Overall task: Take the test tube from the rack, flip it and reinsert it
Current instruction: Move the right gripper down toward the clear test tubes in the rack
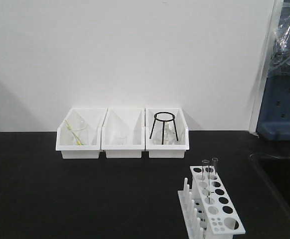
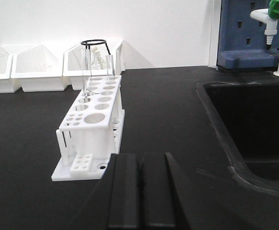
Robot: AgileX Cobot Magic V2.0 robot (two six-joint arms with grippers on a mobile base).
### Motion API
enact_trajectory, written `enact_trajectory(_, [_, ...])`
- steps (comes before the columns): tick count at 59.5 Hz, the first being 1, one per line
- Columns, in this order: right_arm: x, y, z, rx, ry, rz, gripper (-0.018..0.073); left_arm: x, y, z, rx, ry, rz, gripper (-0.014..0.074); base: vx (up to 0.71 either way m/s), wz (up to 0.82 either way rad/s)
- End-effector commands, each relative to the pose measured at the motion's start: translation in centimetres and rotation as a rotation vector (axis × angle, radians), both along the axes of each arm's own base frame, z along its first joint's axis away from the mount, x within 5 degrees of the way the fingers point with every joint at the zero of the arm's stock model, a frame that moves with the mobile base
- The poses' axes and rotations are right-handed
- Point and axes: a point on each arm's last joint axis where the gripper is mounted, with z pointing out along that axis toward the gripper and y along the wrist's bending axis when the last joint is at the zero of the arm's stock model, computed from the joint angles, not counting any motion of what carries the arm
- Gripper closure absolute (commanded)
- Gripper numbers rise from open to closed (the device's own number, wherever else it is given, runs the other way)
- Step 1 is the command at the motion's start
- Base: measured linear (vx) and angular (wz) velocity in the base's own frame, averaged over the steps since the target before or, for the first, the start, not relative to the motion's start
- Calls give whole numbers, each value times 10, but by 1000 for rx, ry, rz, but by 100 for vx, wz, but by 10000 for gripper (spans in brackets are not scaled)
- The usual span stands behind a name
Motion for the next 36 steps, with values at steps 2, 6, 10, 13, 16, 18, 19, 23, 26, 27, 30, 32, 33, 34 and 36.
enact_trajectory(2, [0,1,8,0,-92,7,568,1,-1,8,4,-99,-11,603,0,0])
enact_trajectory(6, [0,1,8,0,-92,7,568,1,-1,8,4,-99,-11,603,0,0])
enact_trajectory(10, [0,1,8,0,-92,7,568,1,-1,8,4,-99,-11,603,0,0])
enact_trajectory(13, [0,1,8,0,-92,7,568,1,-1,8,4,-99,-11,603,0,0])
enact_trajectory(16, [0,1,8,0,-92,7,568,1,-1,8,4,-99,-11,603,0,0])
enact_trajectory(18, [0,1,8,0,-92,7,568,1,-1,8,4,-99,-11,603,0,0])
enact_trajectory(19, [0,1,8,0,-92,7,568,1,-1,8,4,-99,-11,603,0,-1])
enact_trajectory(23, [0,1,8,0,-90,7,568,1,-1,8,4,-99,-11,603,1,-1])
enact_trajectory(26, [0,1,7,-1,-84,6,568,1,-1,8,4,-99,-11,603,2,-1])
enact_trajectory(27, [0,1,7,-1,-82,6,568,1,-1,8,4,-99,-11,603,4,-1])
enact_trajectory(30, [0,1,7,-1,-80,6,568,1,-1,8,4,-99,-11,603,5,1])
enact_trajectory(32, [0,1,7,-1,-80,6,568,1,-1,8,4,-99,-11,603,7,0])
enact_trajectory(33, [0,1,7,-1,-80,6,568,1,-1,8,4,-99,-11,603,8,0])
enact_trajectory(34, [0,1,7,-1,-80,6,568,1,-1,8,4,-99,-11,603,9,0])
enact_trajectory(36, [0,1,7,-1,-80,6,568,1,-1,8,4,-99,-11,603,9,0])
